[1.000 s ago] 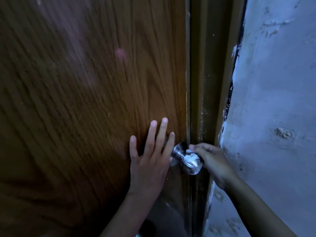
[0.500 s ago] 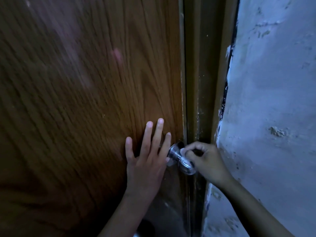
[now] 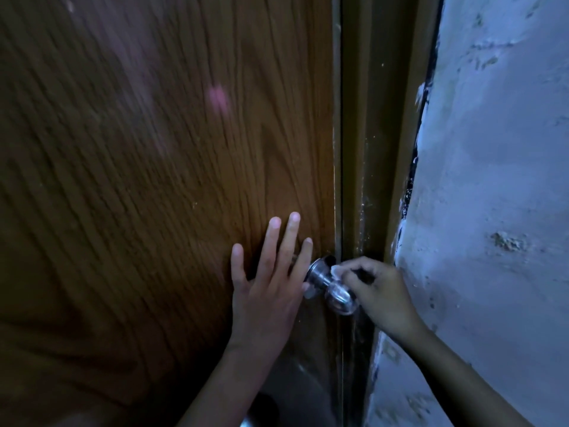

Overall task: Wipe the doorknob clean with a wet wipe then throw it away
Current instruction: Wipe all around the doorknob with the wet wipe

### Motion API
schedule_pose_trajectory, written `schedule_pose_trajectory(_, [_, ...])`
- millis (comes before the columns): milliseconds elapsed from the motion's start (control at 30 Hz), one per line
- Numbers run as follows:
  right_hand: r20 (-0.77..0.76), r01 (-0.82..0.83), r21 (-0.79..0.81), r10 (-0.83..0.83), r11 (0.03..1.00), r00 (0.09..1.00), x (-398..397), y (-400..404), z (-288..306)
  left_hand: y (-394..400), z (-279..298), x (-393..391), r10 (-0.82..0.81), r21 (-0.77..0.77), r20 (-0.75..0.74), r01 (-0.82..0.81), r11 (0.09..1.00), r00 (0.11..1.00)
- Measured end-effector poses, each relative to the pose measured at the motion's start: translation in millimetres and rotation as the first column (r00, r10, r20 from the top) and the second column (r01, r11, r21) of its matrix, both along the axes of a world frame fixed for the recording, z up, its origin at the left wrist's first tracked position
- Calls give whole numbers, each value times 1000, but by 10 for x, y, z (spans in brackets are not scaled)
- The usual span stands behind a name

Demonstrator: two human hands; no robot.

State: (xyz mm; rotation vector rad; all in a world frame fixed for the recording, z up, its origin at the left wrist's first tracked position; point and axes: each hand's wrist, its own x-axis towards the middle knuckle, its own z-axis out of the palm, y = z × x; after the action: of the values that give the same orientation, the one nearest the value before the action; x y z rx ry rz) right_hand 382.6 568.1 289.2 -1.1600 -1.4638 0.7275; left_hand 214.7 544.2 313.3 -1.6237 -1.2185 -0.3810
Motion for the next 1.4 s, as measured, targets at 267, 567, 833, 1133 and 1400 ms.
schedule_pose_trajectory(267, [481,-222,253,76,942,873,-79,-77,58,7,6,1,6,-3,-6,-6,1000,1000])
schedule_pose_trajectory(567, [797,-434,300,27,849,603,-83,-109,4,2,10,0,-2,14,-8,2,1000,1000])
schedule_pose_trajectory(833, [-3,6,-65,-6,998,1000,10,-23,69,-8,16,13,-15,5,4,15,1000,1000])
schedule_pose_trajectory(1133, [-183,73,-193,-109,979,977,52,-73,12,-2,7,3,-4,11,-2,4,1000,1000])
schedule_pose_trajectory(1400, [571,-202,520,-162,830,805,57,-285,-72,-3,11,2,3,-5,-5,-3,1000,1000])
